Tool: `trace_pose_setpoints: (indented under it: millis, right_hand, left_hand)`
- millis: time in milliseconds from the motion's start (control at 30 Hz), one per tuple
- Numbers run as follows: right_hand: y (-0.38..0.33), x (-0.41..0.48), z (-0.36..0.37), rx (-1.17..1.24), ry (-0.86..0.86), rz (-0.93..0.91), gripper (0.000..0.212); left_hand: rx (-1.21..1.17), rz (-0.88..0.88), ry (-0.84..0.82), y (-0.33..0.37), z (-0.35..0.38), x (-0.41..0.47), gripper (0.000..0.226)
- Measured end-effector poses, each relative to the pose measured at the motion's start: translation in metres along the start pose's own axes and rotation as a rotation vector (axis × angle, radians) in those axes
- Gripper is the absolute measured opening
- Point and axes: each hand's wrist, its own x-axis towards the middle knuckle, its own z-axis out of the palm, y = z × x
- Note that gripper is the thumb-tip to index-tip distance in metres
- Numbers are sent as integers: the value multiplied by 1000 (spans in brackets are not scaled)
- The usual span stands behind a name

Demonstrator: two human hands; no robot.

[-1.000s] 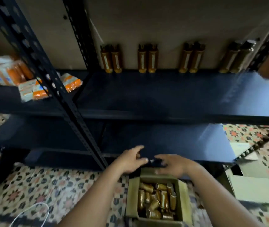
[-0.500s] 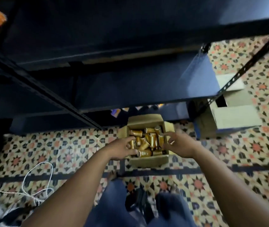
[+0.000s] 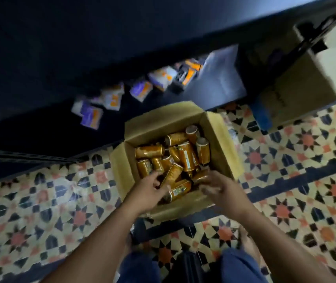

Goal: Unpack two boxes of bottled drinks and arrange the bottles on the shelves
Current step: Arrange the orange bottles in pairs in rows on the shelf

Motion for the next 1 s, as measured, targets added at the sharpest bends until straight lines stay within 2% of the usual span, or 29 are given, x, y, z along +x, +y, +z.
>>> trace_pose_setpoints:
  millis: [100,200,333,400,500,600,667,733,800,900,1000]
  right_hand:
    - [23,62,27,211,156,13,49]
    - [43,111,42,291,281,-4,63]
    - [60,162,51,274,331,-6,77]
    - [62,177,55,298,338,4,83]
    - [67,190,64,245,381,15,87]
    - [74,201,70,186,383,35,92]
    - [76,208,73,157,368,60,85]
    - [78,216,75,102,383,59,64]
    - [77,223,74,164,353,125,52]
    - [79,226,73,290,278,154,53]
    - [80,224,73,365,288,121,55]
  left_hand:
    - [-87,53,21,-32,27,71,64]
    - [-88,62,69,-54,48,120,69]
    - [25,55,66,-70,68,162,80]
    - [-10,28,14,-72,70,174,82]
    - [-27,32,-54,-71,73,183,75]
    - [-56,55,-9,-71,73,182,62]
    - [-135,69,81,-70,69,180,56]
    - [-189,108,167,-65,62,177,54]
    - [-217,149,218,-60,56,174,56]
    - [-217,179,255,-57,51,173,62]
    - [-211,162,255,-56,50,172,63]
